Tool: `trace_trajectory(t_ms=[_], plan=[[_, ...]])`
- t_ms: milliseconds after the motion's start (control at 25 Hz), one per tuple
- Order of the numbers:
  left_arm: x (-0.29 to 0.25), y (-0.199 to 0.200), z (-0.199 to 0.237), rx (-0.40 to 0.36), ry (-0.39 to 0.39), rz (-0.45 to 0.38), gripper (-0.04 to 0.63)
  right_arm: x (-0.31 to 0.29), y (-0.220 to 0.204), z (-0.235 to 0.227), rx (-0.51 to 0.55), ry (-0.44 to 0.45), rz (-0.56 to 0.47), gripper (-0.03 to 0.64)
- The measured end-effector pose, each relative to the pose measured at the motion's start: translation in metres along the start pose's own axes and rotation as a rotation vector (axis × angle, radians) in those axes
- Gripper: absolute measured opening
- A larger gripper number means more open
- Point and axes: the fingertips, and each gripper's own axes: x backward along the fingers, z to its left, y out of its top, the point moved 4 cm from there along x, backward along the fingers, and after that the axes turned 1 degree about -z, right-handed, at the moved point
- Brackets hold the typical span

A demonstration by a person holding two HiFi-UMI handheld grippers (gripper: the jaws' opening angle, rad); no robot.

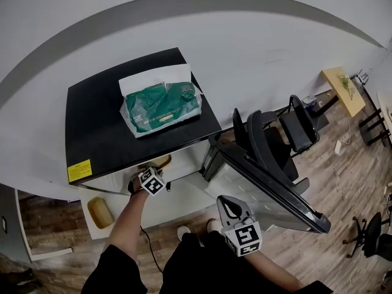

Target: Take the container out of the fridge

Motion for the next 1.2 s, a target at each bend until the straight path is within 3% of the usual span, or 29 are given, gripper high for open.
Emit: trace_trajectory(t_ms=[200,520,1200], plan=[[0.011,-0.003,-0.004,0.010,0.010,0.006,0.028,0.005,0.000,0.001,-0.001,0.002,-0.009,0.000],[0.056,-0.006,-0.015,0.115,0.040,-0.080,0.028,0.005,0.008,0.016,0.024,0.055,-0.041,0.000],[0.208,0.017,-0.090,0.374,0.061,-0.494,0.028,-0.019,0.037,0.036,0.044,0.160,-0.107,0.000]])
